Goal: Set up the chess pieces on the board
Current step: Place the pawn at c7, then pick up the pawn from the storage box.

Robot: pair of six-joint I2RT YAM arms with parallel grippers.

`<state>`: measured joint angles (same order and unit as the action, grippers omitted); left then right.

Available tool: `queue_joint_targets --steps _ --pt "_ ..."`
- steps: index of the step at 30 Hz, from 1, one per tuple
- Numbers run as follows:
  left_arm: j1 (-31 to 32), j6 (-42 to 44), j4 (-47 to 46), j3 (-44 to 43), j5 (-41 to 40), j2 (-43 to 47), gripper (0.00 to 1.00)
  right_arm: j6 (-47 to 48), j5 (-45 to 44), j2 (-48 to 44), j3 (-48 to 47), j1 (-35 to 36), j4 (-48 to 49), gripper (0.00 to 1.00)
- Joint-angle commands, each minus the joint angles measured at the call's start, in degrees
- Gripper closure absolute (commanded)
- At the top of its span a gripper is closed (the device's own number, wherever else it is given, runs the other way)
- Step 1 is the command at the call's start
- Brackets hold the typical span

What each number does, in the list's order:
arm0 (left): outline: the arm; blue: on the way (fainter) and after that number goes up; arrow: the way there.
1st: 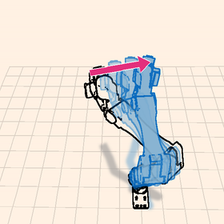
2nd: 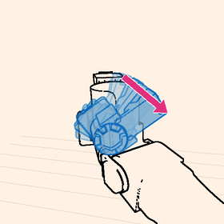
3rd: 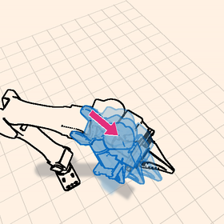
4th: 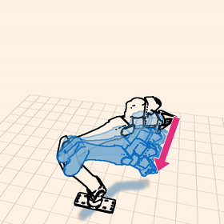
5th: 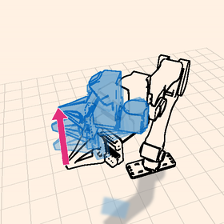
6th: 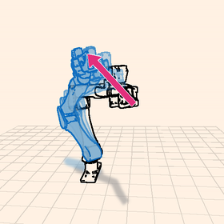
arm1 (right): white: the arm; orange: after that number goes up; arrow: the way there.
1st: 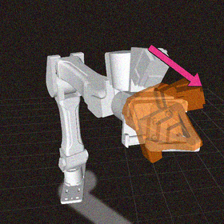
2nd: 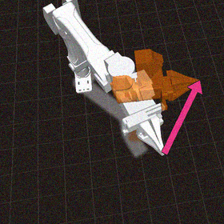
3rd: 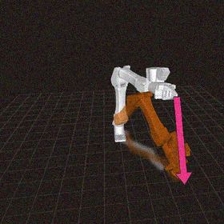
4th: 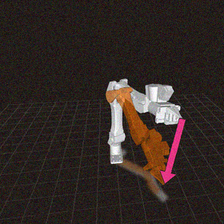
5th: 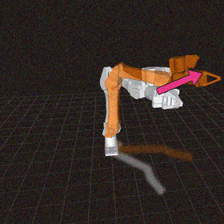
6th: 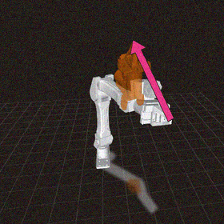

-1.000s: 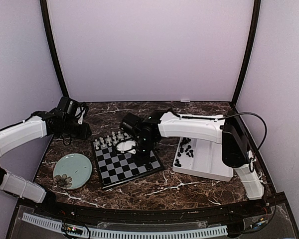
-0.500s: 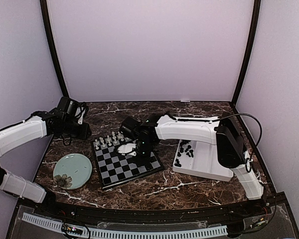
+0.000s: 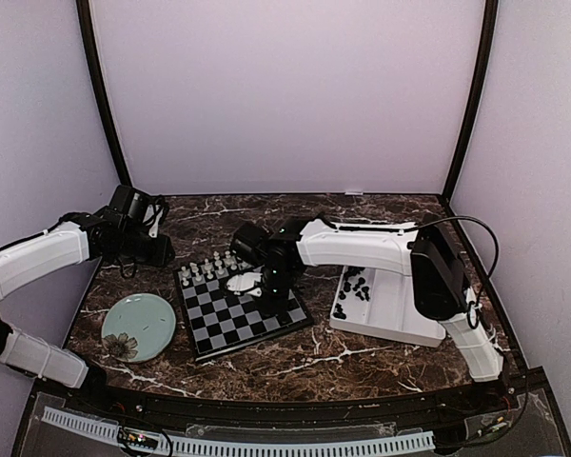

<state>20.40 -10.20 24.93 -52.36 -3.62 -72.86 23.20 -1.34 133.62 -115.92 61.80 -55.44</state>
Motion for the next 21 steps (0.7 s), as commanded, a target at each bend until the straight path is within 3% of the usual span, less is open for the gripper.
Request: queue_joint_targets --steps 1,11,21 --pt "-0.45 0.53 -0.25 -0.99 0.60 0.97 0.71 -0.75 -0.84 0.10 -1.64 -0.37 0.43 0.79" --pt "-0.45 0.61 -0.26 -1.05 0.38 0.66 0.71 -0.91 4.42 -7.32 -3.06 -2.32 -2.20 0.73" --pt "-0.45 0.62 -0.20 -1.08 0.12 0.58 0.71 -1.92 4.33 -22.49 18.51 -18.65 4.86 0.77"
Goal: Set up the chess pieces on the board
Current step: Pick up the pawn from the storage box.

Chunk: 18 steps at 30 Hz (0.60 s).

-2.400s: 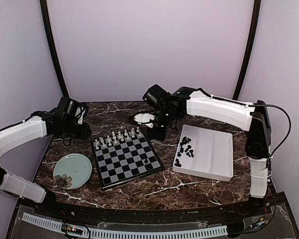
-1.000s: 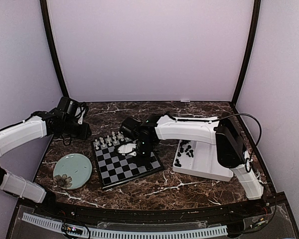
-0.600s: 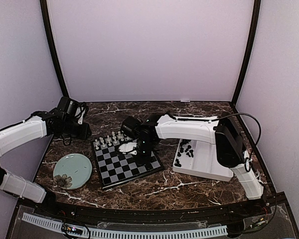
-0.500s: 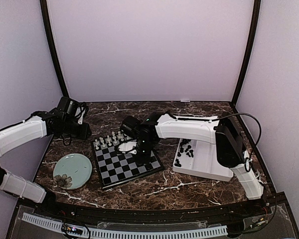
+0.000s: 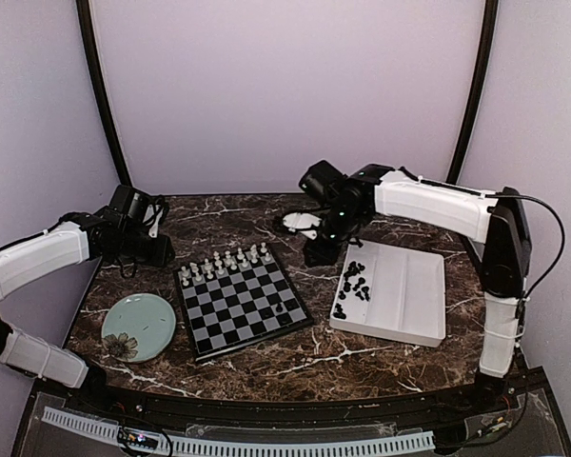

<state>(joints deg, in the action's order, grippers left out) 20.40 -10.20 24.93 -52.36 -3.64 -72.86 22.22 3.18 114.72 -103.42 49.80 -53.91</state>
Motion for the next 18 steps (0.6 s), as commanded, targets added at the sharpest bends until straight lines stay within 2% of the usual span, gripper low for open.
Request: queue_joint_targets --steps 1,8,18 --pt "-0.45 0.62 -0.21 -1.06 0.22 0.45 0.71 -1.14 -0.20 -4.44 7.79 -8.46 4.32 0.77" --pt "-0.45 0.59 -0.18 -1.17 0.27 0.26 0.71 -2.32 -0.01 -4.79 14.17 -17.19 8.26 0.78" --pt "-0.45 1.17 -1.25 -1.05 4.48 0.94 0.71 -2.78 1.80 0.39 14.96 -20.33 9.52 0.75"
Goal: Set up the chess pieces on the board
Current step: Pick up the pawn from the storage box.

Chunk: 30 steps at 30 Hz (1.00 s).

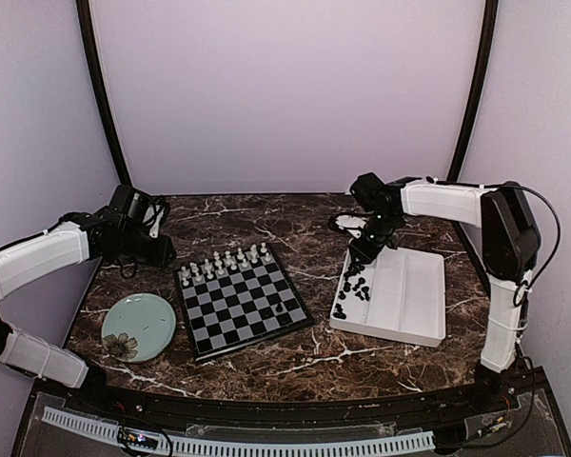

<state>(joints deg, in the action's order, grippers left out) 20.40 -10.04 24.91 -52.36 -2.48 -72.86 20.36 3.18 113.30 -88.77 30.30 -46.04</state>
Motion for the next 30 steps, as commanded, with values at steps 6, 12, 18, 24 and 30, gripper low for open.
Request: queue_joint_targets --steps 6,12,18,24,30 --pt "-0.45 1.80 -9.28 2.02 22.33 6.64 0.60 -0.85 2.62 3.56 -0.57 -1.17 1.18 0.73" --pt "-0.45 2.27 -11.42 2.78 27.15 8.31 0.59 -0.84 2.71 4.92 -1.37 -1.30 1.18 0.75" --pt "-0.45 2.31 -12.07 3.00 29.56 8.30 0.58 -0.76 2.77 6.18 -1.75 -1.54 1.75 0.78" --pt "-0.45 2.31 -12.04 3.06 29.40 8.17 0.59 -0.94 3.47 6.54 -2.28 -1.65 1.84 0.82" --pt "-0.45 2.36 -12.07 3.05 29.46 8.08 0.59 -0.76 4.16 6.56 -2.37 -1.65 2.09 0.84"
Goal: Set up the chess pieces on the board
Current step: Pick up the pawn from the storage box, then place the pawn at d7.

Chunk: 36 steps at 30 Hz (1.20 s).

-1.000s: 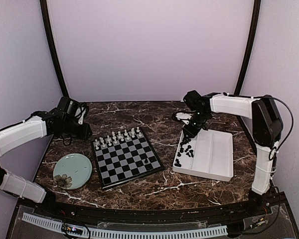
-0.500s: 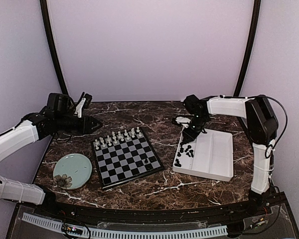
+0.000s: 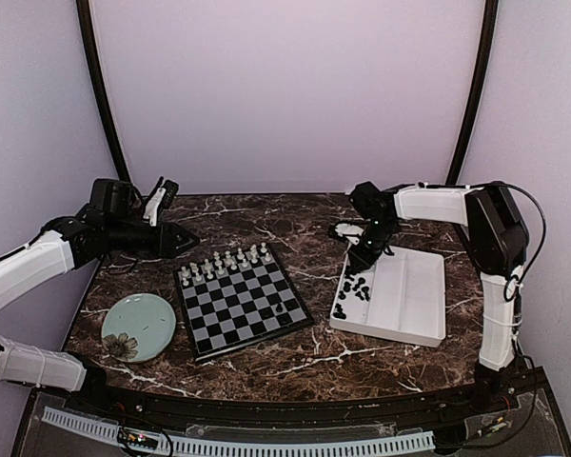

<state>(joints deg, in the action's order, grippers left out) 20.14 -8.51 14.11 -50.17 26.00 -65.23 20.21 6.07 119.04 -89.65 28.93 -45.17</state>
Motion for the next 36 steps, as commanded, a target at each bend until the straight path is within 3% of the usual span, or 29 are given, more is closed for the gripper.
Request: queue_joint_targets --steps 1,7,16,21,26,36 --pt "-0.19 0.85 -1.27 0.91 1.03 0.46 0.59 -0.66 1.27 0.84 -1.62 -0.27 1.11 0.86" --pt "-0.19 0.77 -1.28 0.96 1.11 0.20 0.59 -0.68 0.85 -1.93 -0.86 -0.32 0.63 0.92" --pt "-0.15 0.86 -1.37 0.78 2.40 -0.47 0.59 0.64 -0.92 -12.10 2.81 0.25 -1.59 0.93" --pt "-0.10 0.86 -1.94 0.81 4.82 -1.02 0.59 1.39 -0.46 -14.16 1.30 4.34 -3.91 0.92" --pt "-0.04 1.78 -2.99 1.35 6.89 0.23 0.58 1.52 0.63 -12.11 -3.12 9.75 -4.32 0.92" --pt "-0.10 2.09 -4.83 2.94 6.96 5.39 0.57 1.83 3.24 0.41 -21.33 21.88 -8.27 0.92"
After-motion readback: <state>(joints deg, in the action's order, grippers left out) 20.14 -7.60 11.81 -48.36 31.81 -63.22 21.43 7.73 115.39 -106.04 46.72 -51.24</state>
